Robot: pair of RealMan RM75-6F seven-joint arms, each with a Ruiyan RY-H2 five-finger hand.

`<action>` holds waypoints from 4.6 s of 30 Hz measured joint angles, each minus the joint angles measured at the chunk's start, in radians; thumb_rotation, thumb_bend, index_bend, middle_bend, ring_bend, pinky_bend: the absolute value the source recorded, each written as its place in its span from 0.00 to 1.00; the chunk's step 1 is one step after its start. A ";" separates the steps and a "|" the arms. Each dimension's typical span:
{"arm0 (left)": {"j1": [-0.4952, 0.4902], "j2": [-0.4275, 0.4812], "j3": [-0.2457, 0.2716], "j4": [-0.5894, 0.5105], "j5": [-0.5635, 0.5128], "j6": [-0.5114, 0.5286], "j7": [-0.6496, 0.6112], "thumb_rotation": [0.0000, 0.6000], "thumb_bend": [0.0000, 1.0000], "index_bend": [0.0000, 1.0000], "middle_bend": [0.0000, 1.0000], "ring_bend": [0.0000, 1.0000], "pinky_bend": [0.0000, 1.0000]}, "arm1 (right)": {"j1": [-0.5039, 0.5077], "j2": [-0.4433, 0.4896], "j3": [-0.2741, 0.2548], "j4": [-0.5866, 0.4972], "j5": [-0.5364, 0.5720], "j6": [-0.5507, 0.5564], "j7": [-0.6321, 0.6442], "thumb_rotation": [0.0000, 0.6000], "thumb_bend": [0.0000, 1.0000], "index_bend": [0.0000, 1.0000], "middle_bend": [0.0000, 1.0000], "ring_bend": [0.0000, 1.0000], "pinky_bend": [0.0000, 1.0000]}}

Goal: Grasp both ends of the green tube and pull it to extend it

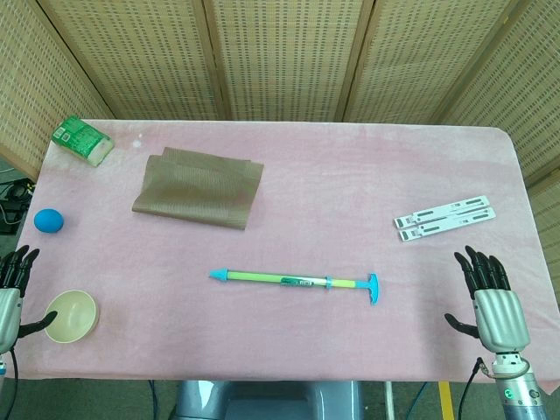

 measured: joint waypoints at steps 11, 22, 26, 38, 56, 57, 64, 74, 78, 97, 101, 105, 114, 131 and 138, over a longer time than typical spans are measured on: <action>0.004 0.006 -0.001 -0.007 0.004 0.008 -0.006 1.00 0.09 0.00 0.00 0.00 0.00 | 0.000 0.006 -0.005 -0.010 -0.006 -0.007 0.003 1.00 0.09 0.00 0.00 0.00 0.00; 0.004 0.008 -0.004 -0.005 0.000 0.005 -0.010 1.00 0.09 0.00 0.00 0.00 0.00 | 0.004 0.007 -0.013 -0.014 -0.005 -0.025 -0.012 1.00 0.09 0.00 0.00 0.00 0.00; 0.006 0.009 -0.003 -0.008 0.003 0.011 -0.006 1.00 0.09 0.00 0.00 0.00 0.00 | 0.004 0.009 -0.014 -0.017 -0.008 -0.024 -0.012 1.00 0.10 0.00 0.00 0.00 0.00; 0.004 0.007 -0.001 -0.009 0.001 0.003 -0.004 1.00 0.09 0.00 0.00 0.00 0.00 | 0.002 -0.006 -0.007 -0.015 -0.029 0.006 -0.013 1.00 0.10 0.21 0.48 0.50 0.40; 0.008 0.022 -0.009 -0.014 -0.001 0.012 -0.045 1.00 0.09 0.00 0.00 0.00 0.00 | 0.150 -0.115 0.066 -0.126 0.092 -0.200 -0.247 1.00 0.34 0.50 1.00 1.00 0.75; 0.009 0.024 -0.009 -0.014 -0.001 0.013 -0.048 1.00 0.09 0.00 0.00 0.00 0.00 | 0.159 -0.129 0.069 -0.127 0.113 -0.217 -0.263 1.00 0.36 0.49 1.00 1.00 0.75; 0.007 0.029 -0.011 -0.011 -0.009 0.003 -0.065 1.00 0.09 0.00 0.00 0.00 0.00 | 0.223 -0.249 0.087 -0.104 0.245 -0.306 -0.368 1.00 0.42 0.50 1.00 1.00 0.75; 0.003 0.028 -0.012 -0.007 -0.016 -0.009 -0.068 1.00 0.09 0.00 0.00 0.00 0.00 | 0.273 -0.344 0.103 -0.029 0.350 -0.351 -0.434 1.00 0.46 0.46 1.00 1.00 0.75; 0.001 0.027 -0.012 -0.006 -0.018 -0.013 -0.066 1.00 0.09 0.00 0.00 0.00 0.00 | 0.286 -0.370 0.107 0.001 0.378 -0.360 -0.440 1.00 0.46 0.45 1.00 1.00 0.75; 0.000 0.030 -0.016 -0.006 -0.026 -0.017 -0.073 1.00 0.09 0.00 0.00 0.00 0.00 | 0.336 -0.446 0.122 0.126 0.466 -0.392 -0.442 1.00 0.48 0.47 1.00 1.00 0.75; 0.000 0.030 -0.016 -0.005 -0.028 -0.018 -0.074 1.00 0.09 0.00 0.00 0.00 0.00 | 0.347 -0.464 0.122 0.154 0.481 -0.399 -0.446 1.00 0.50 0.49 1.00 1.00 0.75; -0.002 0.029 -0.017 -0.002 -0.033 -0.024 -0.075 1.00 0.09 0.00 0.00 0.00 0.00 | 0.355 -0.481 0.122 0.181 0.491 -0.401 -0.448 1.00 0.55 0.54 1.00 1.00 0.76; -0.006 0.026 -0.016 0.001 -0.037 -0.033 -0.073 1.00 0.09 0.00 0.00 0.00 0.00 | 0.367 -0.514 0.126 0.221 0.479 -0.369 -0.430 1.00 0.64 0.75 1.00 1.00 0.77; -0.014 0.024 -0.018 -0.005 -0.048 -0.050 -0.067 1.00 0.09 0.00 0.00 0.00 0.00 | 0.391 -0.451 0.143 0.087 0.493 -0.332 -0.509 1.00 0.66 0.82 1.00 1.00 0.77; -0.052 0.035 -0.046 -0.032 -0.067 -0.086 -0.040 1.00 0.10 0.00 0.00 0.00 0.00 | 0.417 -0.426 0.153 0.022 0.529 -0.321 -0.583 1.00 0.66 0.83 1.00 1.00 0.77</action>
